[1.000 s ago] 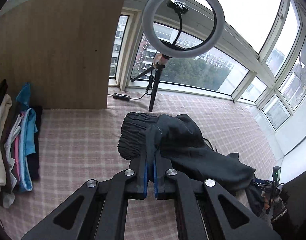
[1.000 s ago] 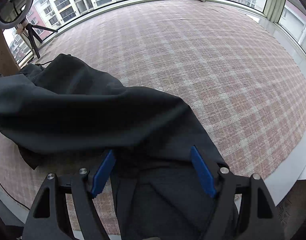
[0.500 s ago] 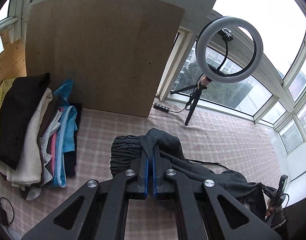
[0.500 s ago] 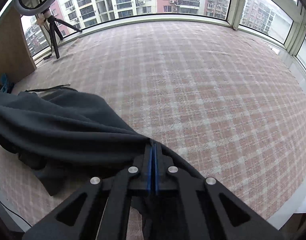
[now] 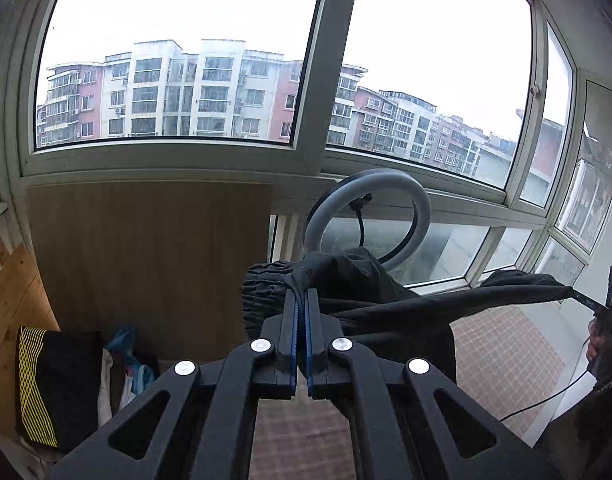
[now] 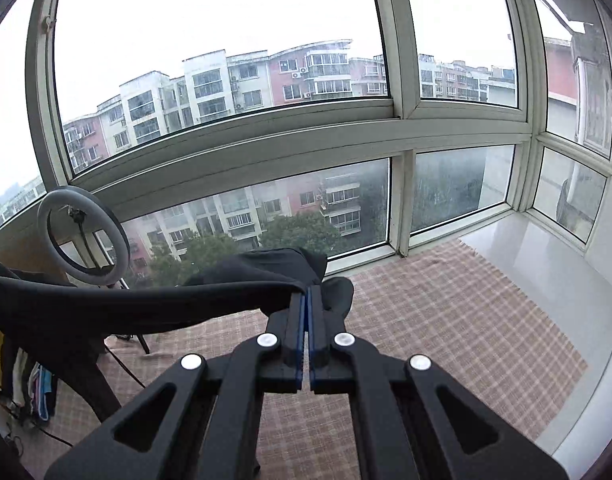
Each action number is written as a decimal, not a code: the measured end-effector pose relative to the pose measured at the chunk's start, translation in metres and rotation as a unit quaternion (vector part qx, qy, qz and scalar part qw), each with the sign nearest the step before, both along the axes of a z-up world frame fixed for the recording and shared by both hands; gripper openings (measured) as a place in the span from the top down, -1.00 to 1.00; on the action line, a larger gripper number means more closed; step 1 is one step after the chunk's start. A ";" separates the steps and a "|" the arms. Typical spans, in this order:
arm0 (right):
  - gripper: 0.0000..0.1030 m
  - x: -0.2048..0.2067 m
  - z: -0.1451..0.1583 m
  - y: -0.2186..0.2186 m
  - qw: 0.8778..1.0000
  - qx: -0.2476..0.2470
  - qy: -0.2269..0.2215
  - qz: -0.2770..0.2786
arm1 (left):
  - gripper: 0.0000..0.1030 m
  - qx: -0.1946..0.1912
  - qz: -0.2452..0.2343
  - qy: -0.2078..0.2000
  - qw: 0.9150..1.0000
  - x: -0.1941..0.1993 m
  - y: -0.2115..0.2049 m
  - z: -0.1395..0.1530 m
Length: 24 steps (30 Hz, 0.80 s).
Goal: Fold clothes
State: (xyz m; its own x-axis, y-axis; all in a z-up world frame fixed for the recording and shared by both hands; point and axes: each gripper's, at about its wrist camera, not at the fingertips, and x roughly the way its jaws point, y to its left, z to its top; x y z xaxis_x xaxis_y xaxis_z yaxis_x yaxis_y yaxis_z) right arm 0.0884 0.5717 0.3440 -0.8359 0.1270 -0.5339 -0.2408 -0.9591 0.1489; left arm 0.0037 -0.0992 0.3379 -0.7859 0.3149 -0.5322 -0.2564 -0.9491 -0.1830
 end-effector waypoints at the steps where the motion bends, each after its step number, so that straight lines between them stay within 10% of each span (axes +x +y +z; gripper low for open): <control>1: 0.98 0.013 -0.013 -0.003 1.000 -0.012 -0.006 0.007 | 0.97 -0.006 0.003 -0.017 1.000 0.014 -0.012 -0.021; 6: 0.98 0.077 -0.155 -0.029 0.988 -0.088 -0.129 -0.004 | 1.00 -0.015 0.070 -0.164 0.984 0.077 -0.081 -0.167; 11: 0.97 0.108 -0.287 -0.060 0.937 -0.142 -0.320 0.010 | 1.00 0.009 0.139 -0.288 0.947 0.117 -0.128 -0.279; 15: 0.88 0.090 -0.279 -0.083 0.935 -0.096 -0.338 0.040 | 0.98 -0.004 0.104 -0.283 0.954 0.099 -0.097 -0.292; 18: 0.44 0.069 -0.257 -0.099 0.945 -0.049 -0.316 0.070 | 0.10 -0.019 0.043 -0.263 0.964 0.065 -0.048 -0.288; 24: 0.34 0.048 -0.242 -0.116 0.950 -0.014 -0.296 0.099 | -0.27 -0.020 -0.054 -0.258 0.965 -0.026 0.040 -0.295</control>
State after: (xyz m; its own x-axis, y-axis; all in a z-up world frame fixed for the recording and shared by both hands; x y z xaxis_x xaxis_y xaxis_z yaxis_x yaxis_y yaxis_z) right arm 0.1365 0.4562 0.1022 -0.3945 -0.0229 -0.9186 -0.1064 -0.9918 0.0704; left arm -0.0226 -0.0597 0.0429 -0.3774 0.3516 -0.8567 -0.2397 -0.9307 -0.2763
